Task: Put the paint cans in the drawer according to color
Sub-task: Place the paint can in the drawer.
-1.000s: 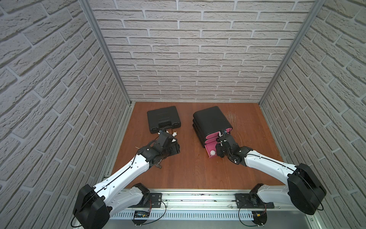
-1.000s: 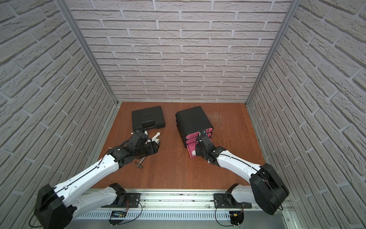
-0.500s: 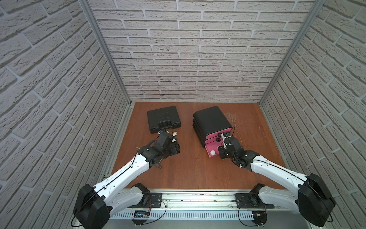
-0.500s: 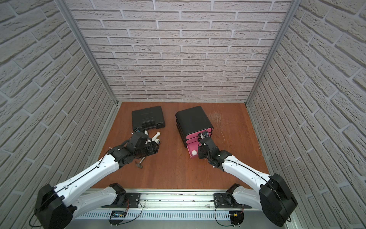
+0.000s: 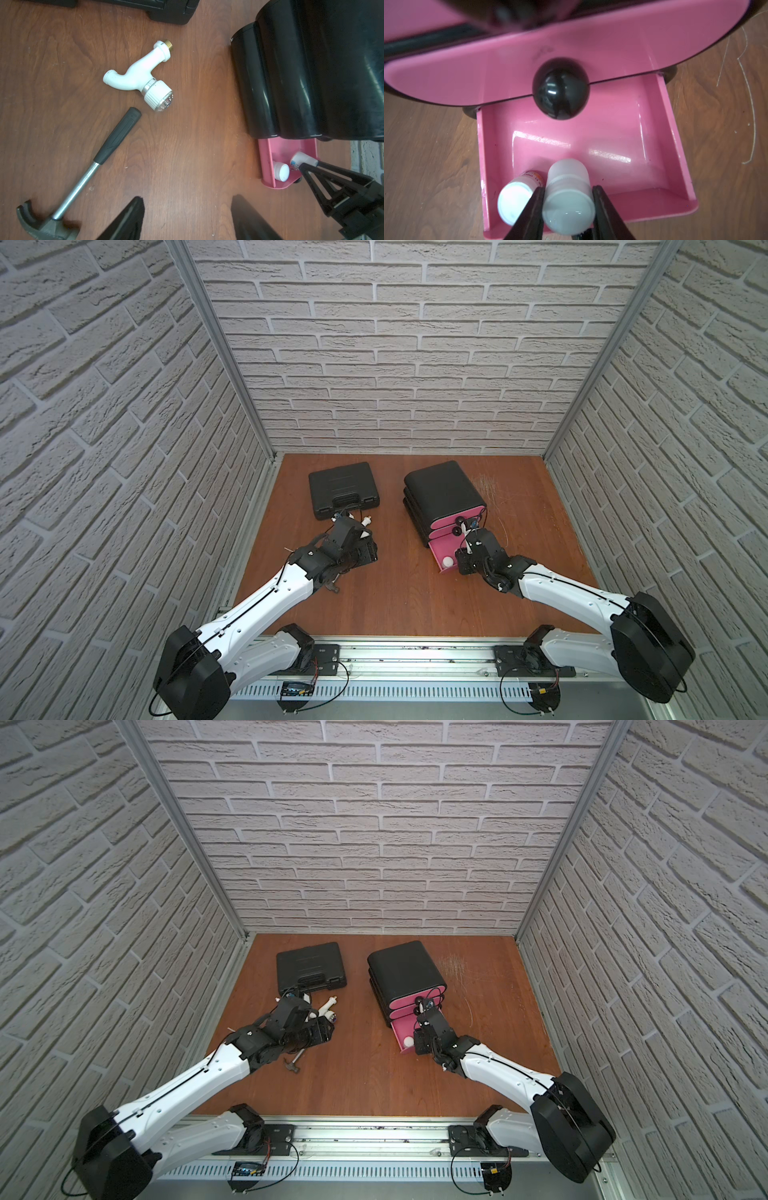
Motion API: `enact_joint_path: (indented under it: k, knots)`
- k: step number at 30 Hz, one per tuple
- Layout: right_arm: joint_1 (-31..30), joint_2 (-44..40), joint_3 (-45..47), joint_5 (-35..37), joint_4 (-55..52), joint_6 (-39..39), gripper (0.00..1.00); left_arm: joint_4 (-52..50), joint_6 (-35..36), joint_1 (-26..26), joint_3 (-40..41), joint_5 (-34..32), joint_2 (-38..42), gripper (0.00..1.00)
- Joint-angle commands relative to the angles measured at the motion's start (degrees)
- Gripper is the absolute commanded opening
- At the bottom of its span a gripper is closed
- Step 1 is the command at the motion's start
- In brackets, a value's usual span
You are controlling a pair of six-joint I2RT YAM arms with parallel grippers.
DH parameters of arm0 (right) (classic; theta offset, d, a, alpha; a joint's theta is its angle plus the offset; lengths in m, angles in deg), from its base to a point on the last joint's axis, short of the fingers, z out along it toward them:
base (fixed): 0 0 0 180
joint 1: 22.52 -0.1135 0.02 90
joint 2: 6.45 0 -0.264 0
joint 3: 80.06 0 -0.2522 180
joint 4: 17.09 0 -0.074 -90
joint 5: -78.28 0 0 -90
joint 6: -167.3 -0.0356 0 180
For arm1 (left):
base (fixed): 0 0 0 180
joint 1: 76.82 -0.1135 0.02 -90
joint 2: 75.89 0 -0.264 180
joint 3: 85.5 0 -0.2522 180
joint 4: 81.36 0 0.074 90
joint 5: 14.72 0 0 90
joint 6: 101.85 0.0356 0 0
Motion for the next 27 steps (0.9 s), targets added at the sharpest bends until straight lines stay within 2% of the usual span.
enact_joint_path:
  k: [1,8,14,21,27]
  knots:
    - [0.3,0.7,0.4,0.0,0.7,0.6,0.37,0.1,0.3,-0.4,0.2,-0.7,0.4,0.71]
    - [0.3,-0.8,-0.9,0.4,-0.8,1.1,0.48,0.1,0.3,-0.4,0.0,-0.8,0.5,0.71]
    - [0.3,-4.0,-2.6,0.7,-3.8,1.7,0.54,0.2,0.3,-0.4,0.2,-0.8,0.4,0.71]
    - [0.2,-12.6,-3.2,-2.6,-10.1,0.4,0.52,0.6,1.3,-0.3,-0.6,-0.5,0.2,0.71]
    - [0.2,-20.2,-0.1,-3.4,-17.7,-4.8,0.48,1.0,6.4,-0.1,-5.1,0.3,-4.1,0.71]
